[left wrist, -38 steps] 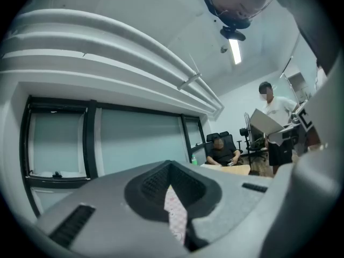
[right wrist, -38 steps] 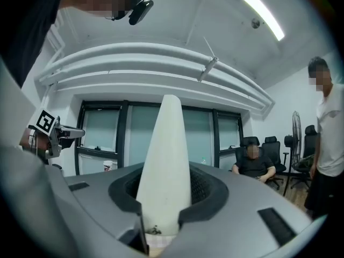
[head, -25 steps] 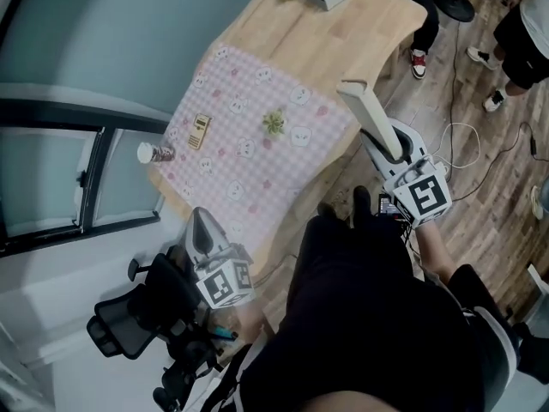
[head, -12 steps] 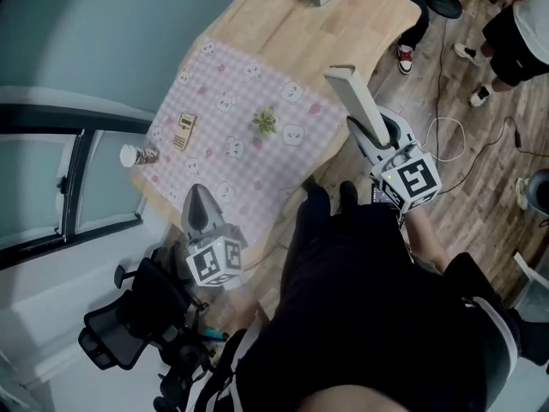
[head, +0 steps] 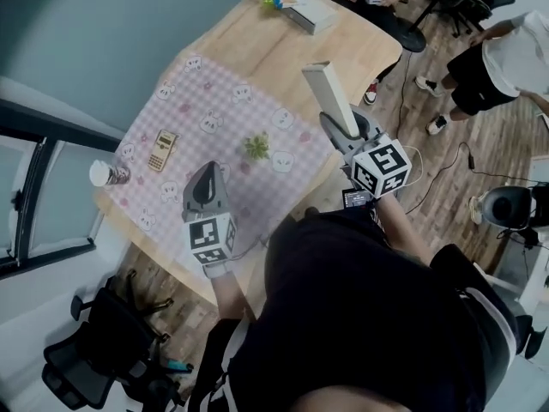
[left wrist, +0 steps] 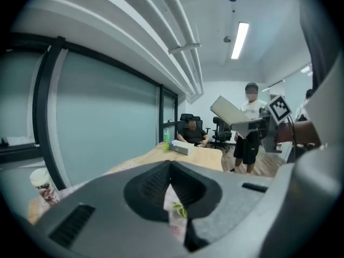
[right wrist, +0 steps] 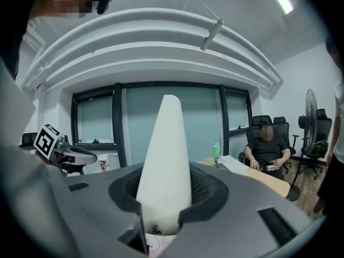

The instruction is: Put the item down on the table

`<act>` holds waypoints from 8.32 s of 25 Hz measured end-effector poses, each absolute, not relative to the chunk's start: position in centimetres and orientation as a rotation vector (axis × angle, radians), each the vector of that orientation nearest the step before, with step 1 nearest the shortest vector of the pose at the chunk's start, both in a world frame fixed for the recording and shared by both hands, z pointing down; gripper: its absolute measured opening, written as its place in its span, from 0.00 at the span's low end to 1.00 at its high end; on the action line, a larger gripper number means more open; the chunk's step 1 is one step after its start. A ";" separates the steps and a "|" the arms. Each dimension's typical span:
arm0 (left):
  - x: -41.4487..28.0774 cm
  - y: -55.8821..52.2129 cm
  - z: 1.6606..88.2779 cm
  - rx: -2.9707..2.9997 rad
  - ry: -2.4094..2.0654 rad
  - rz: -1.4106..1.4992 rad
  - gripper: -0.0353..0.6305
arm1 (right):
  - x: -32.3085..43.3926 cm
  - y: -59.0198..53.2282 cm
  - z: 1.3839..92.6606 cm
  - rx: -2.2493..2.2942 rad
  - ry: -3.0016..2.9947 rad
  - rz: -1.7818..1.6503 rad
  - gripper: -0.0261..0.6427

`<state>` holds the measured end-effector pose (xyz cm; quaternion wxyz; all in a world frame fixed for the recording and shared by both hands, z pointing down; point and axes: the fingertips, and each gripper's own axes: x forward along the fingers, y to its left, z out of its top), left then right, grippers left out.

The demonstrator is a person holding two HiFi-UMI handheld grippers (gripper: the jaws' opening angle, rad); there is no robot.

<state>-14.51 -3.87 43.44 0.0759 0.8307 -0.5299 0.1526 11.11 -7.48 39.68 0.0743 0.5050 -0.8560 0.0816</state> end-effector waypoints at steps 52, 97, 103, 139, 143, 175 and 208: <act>-30.5 -10.1 39.2 2.020 -2.351 0.147 0.05 | 1.3 -22.9 48.8 1.219 -2.575 0.327 0.26; -31.9 -9.0 39.5 2.017 -2.310 0.283 0.05 | -2.4 -20.7 72.9 0.583 -1.976 2.390 0.26; -31.2 -9.0 39.3 2.031 -2.306 0.288 0.05 | -2.7 -20.8 72.9 0.558 -1.960 2.439 0.26; -29.2 -9.1 39.4 2.078 -2.254 0.211 0.05 | 0.7 -15.0 70.8 0.420 -1.415 2.961 0.59; -29.5 -8.7 39.1 2.071 -2.264 0.205 0.05 | 2.0 -12.8 68.8 0.327 -1.632 2.613 0.59; -29.8 -8.4 39.3 1.984 -2.329 0.231 0.05 | 3.7 -22.0 39.0 1.248 -2.861 -0.149 0.06; -29.5 -8.8 40.1 1.977 -2.317 0.313 0.05 | 5.0 -23.3 41.8 1.261 -2.718 -0.029 0.06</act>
